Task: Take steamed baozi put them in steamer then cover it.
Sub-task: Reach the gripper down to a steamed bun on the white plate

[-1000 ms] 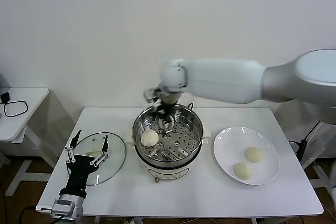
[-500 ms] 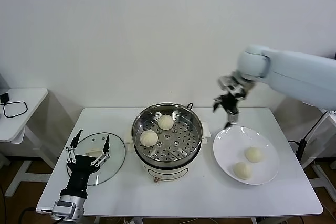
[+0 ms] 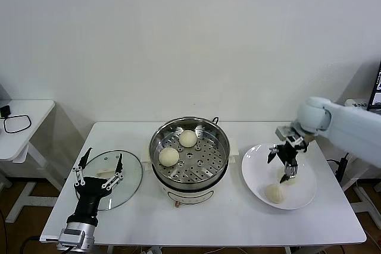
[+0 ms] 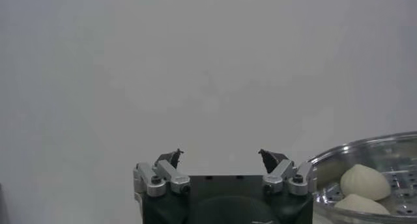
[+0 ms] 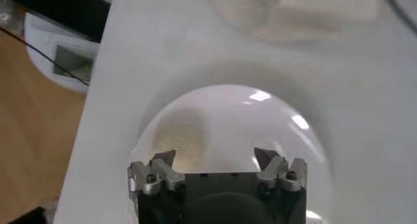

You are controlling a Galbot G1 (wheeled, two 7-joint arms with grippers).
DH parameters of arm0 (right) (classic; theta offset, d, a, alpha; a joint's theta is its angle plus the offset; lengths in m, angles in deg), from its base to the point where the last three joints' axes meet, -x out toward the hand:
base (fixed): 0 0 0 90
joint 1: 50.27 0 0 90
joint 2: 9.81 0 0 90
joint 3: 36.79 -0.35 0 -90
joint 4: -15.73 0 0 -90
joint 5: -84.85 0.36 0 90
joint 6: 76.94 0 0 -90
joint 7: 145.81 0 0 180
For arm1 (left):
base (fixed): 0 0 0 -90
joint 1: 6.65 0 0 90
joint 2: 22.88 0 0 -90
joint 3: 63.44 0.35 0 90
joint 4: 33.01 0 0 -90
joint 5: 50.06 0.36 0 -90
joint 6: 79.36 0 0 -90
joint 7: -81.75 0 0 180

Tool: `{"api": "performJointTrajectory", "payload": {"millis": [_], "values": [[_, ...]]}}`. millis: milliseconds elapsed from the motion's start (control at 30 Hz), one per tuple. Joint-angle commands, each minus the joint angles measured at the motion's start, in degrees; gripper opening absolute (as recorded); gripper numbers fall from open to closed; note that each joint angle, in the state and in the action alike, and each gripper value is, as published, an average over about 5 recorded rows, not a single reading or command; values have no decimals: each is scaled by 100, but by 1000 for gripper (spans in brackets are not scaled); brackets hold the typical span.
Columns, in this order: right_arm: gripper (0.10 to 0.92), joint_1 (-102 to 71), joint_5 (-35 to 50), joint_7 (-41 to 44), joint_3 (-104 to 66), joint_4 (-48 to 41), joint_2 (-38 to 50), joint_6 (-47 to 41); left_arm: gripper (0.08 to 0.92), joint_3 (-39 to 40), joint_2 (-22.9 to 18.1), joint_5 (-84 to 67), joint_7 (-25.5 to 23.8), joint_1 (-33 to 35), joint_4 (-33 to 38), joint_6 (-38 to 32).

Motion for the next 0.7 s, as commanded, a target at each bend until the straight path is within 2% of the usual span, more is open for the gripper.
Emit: {"api": "performJointTrajectory", "payload": {"millis": [33, 533, 700], "values": [[823, -775, -263, -34, -363, -71, 97, 70, 823, -8, 3, 11, 5, 8, -20, -11], [823, -968, -451, -176, -420, -311, -152, 3, 823, -50, 14, 8, 26, 18, -109, -69], [765, -995, -527, -188, -467, -285, -140, 5, 823, -65, 15, 1, 28, 9, -113, -73]]}}
